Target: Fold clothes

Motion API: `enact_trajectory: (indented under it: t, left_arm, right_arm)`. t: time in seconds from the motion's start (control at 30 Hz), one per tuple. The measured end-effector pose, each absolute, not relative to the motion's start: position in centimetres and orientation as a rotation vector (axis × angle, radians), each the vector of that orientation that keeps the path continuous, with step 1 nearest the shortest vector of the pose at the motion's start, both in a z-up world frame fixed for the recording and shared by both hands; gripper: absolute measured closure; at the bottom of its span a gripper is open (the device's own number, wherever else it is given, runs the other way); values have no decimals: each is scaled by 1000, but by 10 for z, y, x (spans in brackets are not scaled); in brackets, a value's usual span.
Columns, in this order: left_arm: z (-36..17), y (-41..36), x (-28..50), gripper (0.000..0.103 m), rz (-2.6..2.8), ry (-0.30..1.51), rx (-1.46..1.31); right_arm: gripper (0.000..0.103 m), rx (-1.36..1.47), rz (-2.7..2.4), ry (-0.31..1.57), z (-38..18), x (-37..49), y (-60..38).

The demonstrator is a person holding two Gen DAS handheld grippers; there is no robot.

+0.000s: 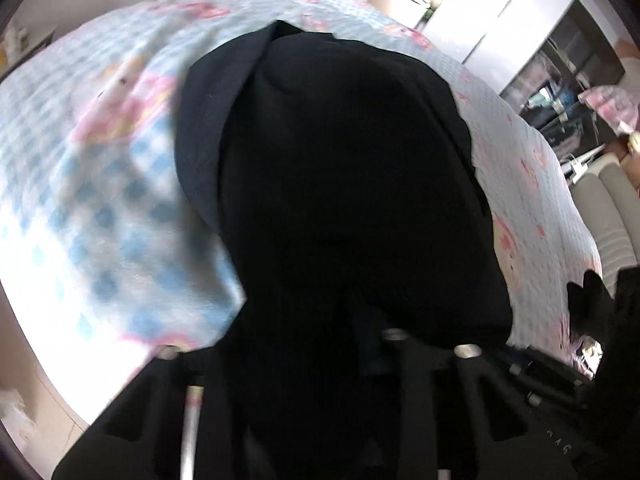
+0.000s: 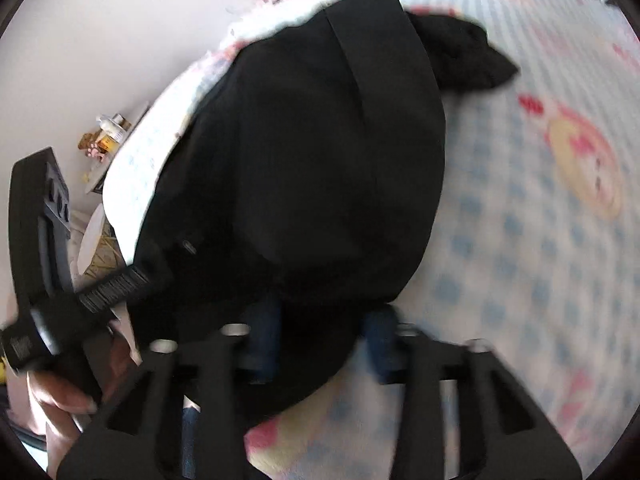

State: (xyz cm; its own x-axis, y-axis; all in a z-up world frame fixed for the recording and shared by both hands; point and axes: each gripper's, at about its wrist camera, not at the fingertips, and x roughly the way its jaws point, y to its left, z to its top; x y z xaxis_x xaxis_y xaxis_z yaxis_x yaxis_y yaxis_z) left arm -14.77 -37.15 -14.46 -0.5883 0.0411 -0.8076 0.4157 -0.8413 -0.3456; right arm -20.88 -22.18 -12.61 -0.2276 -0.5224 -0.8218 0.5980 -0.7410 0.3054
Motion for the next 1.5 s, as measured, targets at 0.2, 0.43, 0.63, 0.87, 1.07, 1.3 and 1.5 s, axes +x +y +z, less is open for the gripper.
enact_trajectory:
  t: [0.2, 0.43, 0.63, 0.87, 1.07, 1.3, 1.5]
  left_arm:
    - [-113, -307, -155, 94, -2680, 616, 1340]
    - [-112, -187, -161, 96, -2797, 580, 1467]
    - [-127, -67, -149, 96, -2917, 613, 1692]
    - [-131, 47, -130, 95, -3043, 516, 1922]
    - [-129, 54, -138, 84, -3022, 491, 2027]
    - [-145, -54, -137, 52, -2910, 786, 1899]
    - [-151, -147, -136, 45, -2758, 984, 1665]
  right_arm:
    - [95, 1135, -2194, 153, -90, -191, -183]
    - [96, 1067, -2335, 64, -59, -166, -97]
    - [96, 1115, -2499, 126, -60, -153, 4]
    - [96, 1273, -2683, -52, -76, -133, 128]
    - [72, 1321, -2657, -206, -74, -132, 165]
    - [42, 1354, -2436, -298, -85, -140, 163]
    - [18, 1444, -2280, -213, -119, -143, 116]
